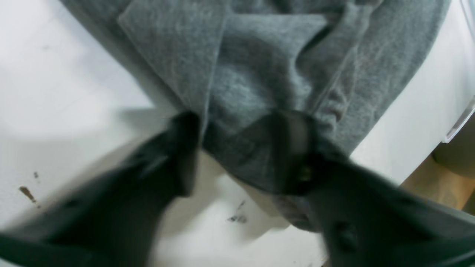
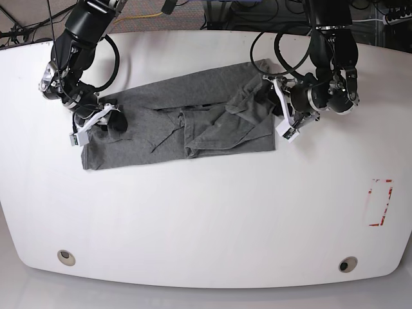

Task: Fold the T-shirt properly
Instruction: 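Grasp the strip end with the left gripper and fold it toward the right gripper, then lay the folded end onto the strip and release with the left gripper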

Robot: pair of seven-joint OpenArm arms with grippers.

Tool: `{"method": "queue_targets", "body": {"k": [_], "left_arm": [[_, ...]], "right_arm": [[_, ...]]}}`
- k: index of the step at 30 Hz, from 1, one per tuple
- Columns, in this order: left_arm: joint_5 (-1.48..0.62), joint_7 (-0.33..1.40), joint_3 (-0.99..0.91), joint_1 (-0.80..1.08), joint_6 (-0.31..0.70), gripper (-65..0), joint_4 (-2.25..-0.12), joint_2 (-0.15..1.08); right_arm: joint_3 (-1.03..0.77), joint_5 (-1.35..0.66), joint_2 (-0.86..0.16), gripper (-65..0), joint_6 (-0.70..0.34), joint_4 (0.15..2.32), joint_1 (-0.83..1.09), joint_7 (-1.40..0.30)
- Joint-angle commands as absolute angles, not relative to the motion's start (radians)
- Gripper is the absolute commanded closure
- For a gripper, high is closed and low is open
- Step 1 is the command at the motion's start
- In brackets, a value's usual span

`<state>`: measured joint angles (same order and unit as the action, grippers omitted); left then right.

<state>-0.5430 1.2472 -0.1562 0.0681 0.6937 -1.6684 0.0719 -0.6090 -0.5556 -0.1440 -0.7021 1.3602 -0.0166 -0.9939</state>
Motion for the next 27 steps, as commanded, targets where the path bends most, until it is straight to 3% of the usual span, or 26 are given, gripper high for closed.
{"method": "queue_targets", "body": {"k": [1,3,4,11,17,27], "left_arm": [[-0.562,1.227,-0.157,0.05,0.698,-13.6,-1.687,0.071],[-0.564,1.225,-0.157,0.05,0.698,-1.8,-1.692,0.065],[-0.564,1.225,-0.157,0.05,0.698,0.0,-1.692,0.054],[-0.596,1.227,-0.114,0.048,0.698,-0.1,-1.768,0.042],[-0.684,1.233,0.035,0.051,0.698,-0.4,-1.888,0.044],[-0.682,1.233,0.315,-0.016,0.698,-0.4,-1.886,0.036]], "right_arm": [[-0.608,-0.524,-0.148,-26.2,-0.698,1.363,-0.015,-1.03],[-0.608,-0.524,-0.148,-26.2,-0.698,1.363,-0.015,-1.03],[-0.608,-0.524,-0.148,-26.2,-0.698,1.363,-0.015,-1.03],[-0.608,-0.524,-0.148,-26.2,-0.698,1.363,-0.016,-1.03],[-0.608,-0.518,-0.148,-26.2,-0.698,1.363,-0.018,-1.03],[-0.608,-0.518,-0.148,-26.2,-0.698,1.363,-0.019,-1.03]]}}
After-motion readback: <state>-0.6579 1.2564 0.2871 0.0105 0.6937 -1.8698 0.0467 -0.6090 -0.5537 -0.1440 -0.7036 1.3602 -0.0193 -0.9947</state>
